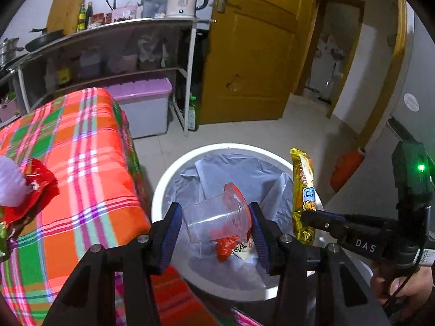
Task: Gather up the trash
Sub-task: 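Open both tools to drop the cup and yellow wrapper into the bin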
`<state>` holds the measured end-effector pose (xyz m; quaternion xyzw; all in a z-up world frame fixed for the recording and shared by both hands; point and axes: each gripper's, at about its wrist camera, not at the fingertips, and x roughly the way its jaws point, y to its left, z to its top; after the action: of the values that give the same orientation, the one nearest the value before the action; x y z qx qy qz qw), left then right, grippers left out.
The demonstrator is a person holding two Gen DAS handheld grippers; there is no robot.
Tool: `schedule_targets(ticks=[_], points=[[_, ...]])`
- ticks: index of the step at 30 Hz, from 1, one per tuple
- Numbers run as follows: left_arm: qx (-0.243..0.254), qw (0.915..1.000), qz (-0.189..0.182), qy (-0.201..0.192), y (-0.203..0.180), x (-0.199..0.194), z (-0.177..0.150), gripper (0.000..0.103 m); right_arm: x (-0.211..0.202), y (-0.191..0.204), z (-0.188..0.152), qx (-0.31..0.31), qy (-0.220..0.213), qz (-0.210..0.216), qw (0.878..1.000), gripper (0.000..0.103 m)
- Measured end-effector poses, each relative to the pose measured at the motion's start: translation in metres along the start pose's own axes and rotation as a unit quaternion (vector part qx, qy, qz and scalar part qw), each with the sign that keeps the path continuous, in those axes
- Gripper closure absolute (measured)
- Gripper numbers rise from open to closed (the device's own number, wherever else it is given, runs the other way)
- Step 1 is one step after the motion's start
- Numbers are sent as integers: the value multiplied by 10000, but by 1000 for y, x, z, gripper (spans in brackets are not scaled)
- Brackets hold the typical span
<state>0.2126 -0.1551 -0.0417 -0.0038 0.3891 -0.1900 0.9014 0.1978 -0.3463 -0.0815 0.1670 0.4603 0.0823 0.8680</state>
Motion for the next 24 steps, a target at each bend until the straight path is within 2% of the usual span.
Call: schedule_targets(ticks=[4,8,16,24], points=[[-66,9999,-97,122,-2,11,1,53,3,-5,0,37,56,-87,9999,91],[-133,9997,-131,165,0,13,1,51,4,-6,0,16,55,-109,9999,80],[-224,9996,-152,-47,5,-1,1,51,-8,1,0,-72,-108,34,9999,80],[-306,9986,-23,-429,13,-39,-2,51,-37,22,-1,-318,-510,296,9978,80]])
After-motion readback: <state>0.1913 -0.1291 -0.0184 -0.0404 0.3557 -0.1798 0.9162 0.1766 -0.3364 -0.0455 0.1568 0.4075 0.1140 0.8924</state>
